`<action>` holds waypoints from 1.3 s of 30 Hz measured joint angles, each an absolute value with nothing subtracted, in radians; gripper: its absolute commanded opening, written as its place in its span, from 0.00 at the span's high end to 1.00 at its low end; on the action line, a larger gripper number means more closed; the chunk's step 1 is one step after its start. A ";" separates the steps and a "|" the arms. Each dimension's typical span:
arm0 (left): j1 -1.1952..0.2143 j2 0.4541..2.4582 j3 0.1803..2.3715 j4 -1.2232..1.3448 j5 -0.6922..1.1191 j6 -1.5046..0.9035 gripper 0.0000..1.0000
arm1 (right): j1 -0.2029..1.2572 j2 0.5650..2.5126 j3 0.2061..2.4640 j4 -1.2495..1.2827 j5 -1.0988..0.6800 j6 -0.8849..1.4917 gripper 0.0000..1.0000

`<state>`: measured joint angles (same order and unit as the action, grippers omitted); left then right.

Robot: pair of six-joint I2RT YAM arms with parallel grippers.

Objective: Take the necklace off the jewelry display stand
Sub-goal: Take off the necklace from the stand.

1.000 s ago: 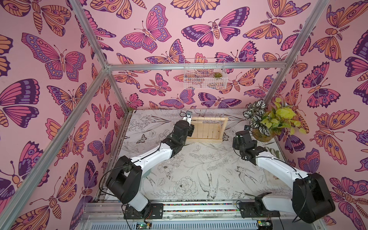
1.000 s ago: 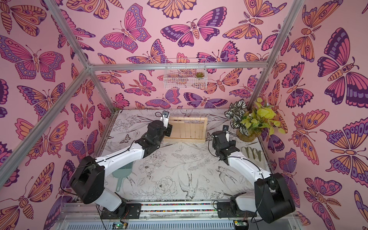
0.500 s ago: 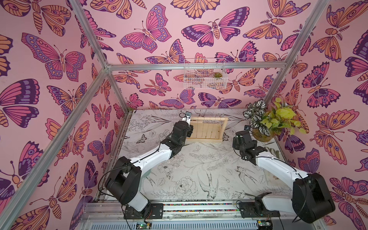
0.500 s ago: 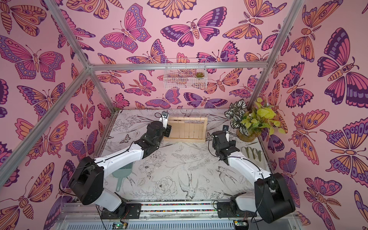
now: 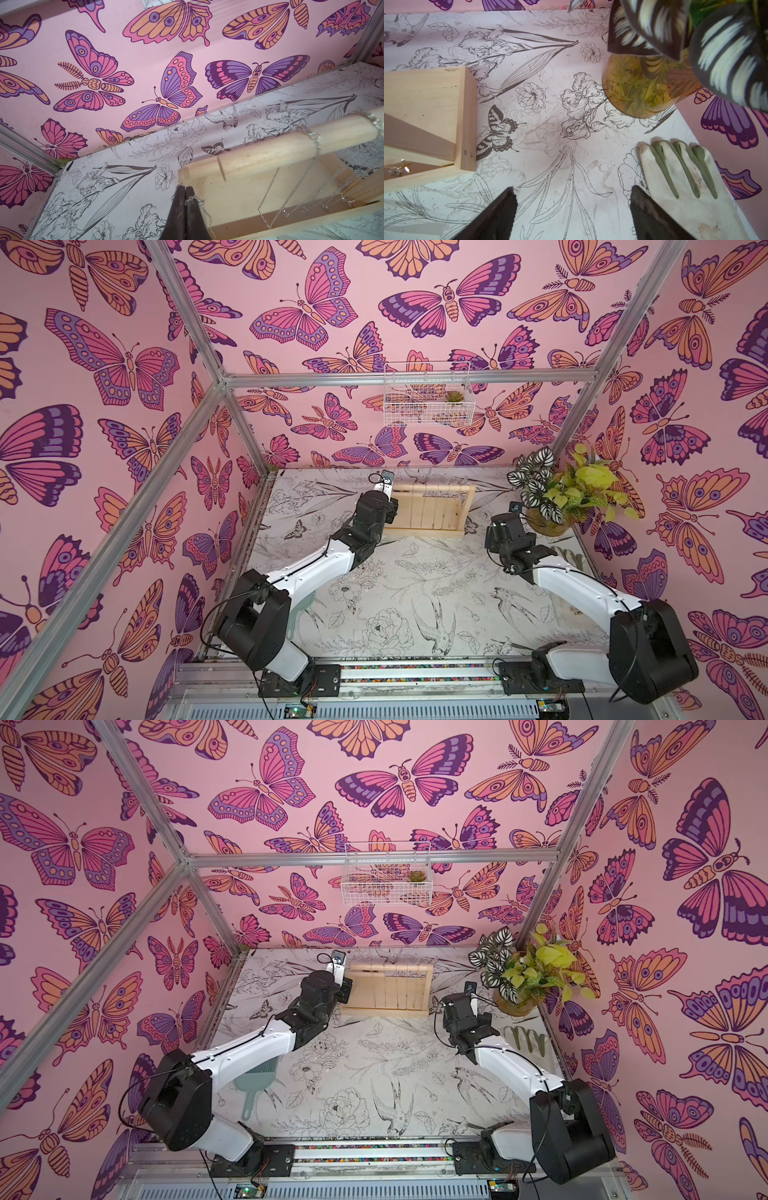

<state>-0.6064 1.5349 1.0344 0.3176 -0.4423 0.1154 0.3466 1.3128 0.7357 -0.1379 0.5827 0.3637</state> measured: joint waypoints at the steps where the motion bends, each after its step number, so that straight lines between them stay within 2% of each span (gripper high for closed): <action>1: -0.604 1.532 1.034 0.318 -0.442 0.116 1.00 | 0.347 1.313 0.736 -0.138 0.583 0.364 0.12; 20: -0.581 1.472 1.002 0.317 -0.442 0.154 1.00 | 0.347 1.313 0.736 -0.138 0.583 0.364 0.12; 39: -0.588 1.201 0.944 0.190 -0.385 0.079 1.00 | 0.347 1.298 0.724 -0.139 0.579 0.375 0.13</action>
<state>-0.5880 1.2015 0.9443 0.1902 -0.3851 0.0788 0.3466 1.2976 0.7242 -0.1394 0.5789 0.3752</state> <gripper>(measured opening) 0.044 0.873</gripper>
